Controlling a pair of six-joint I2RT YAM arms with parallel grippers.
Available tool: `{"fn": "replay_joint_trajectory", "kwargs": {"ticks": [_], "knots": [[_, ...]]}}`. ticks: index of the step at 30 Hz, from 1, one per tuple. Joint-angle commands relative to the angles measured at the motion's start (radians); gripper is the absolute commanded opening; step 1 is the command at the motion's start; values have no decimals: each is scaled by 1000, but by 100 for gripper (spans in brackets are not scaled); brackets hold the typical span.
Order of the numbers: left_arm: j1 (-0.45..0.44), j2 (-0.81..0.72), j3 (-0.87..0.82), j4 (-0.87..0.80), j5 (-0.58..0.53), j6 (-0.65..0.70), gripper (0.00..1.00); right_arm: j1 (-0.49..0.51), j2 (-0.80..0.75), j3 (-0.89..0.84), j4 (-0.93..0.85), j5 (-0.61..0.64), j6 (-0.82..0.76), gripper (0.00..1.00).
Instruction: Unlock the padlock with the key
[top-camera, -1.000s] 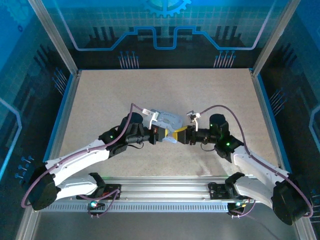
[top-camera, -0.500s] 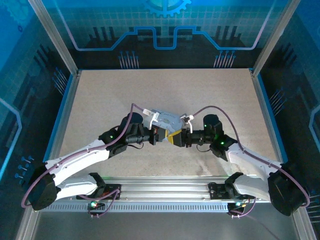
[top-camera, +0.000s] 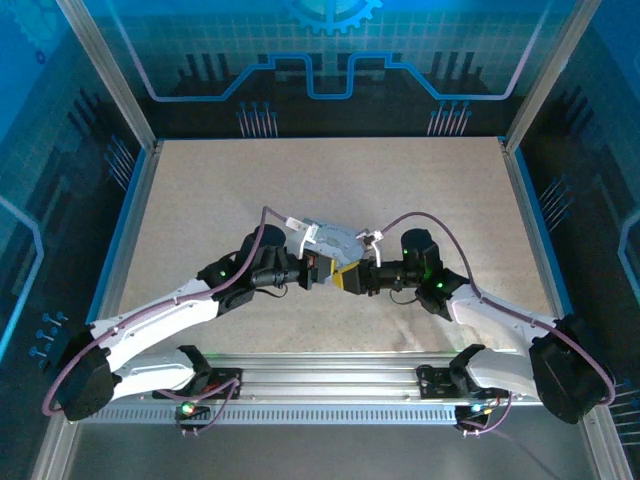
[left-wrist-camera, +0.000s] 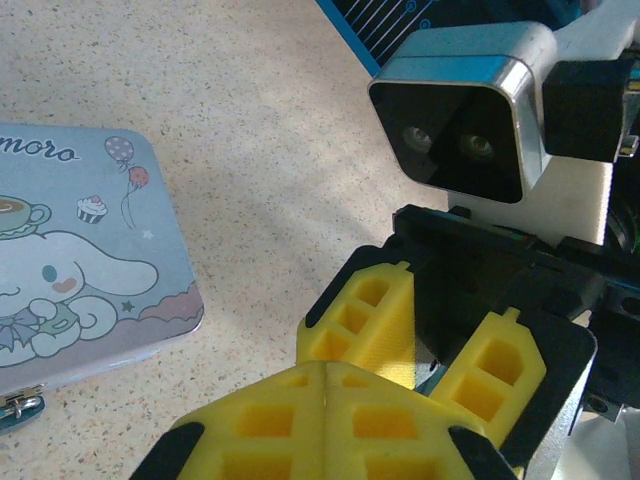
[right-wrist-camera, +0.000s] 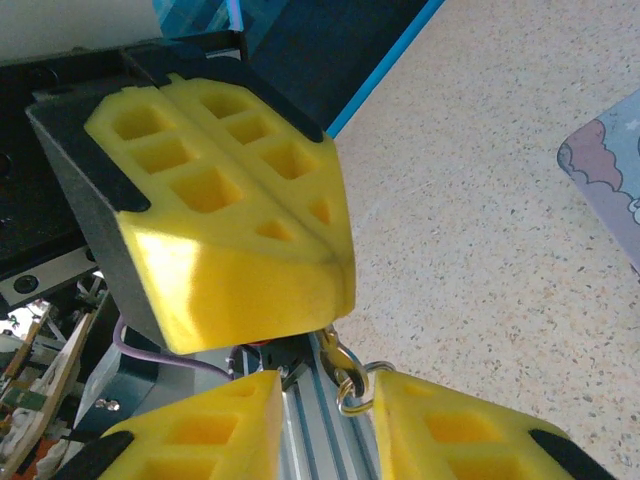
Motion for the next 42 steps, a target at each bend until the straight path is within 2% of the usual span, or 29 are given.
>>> {"fn": "replay_joint_trajectory", "kwargs": {"ticks": [1,7,24,42], "knots": [[1,-2,26,16,24,-3,0,9,7,29,33,22,10,31],[2,-3,24,18,31,-3,0,9,23,31,57,32,23,30],[15,-6,15,15,-19,-33,0,-9,10,4,61,16,38,20],[34,-25,-2,24,-21,-54,0,-19,4,-7,59,12,43,10]]}}
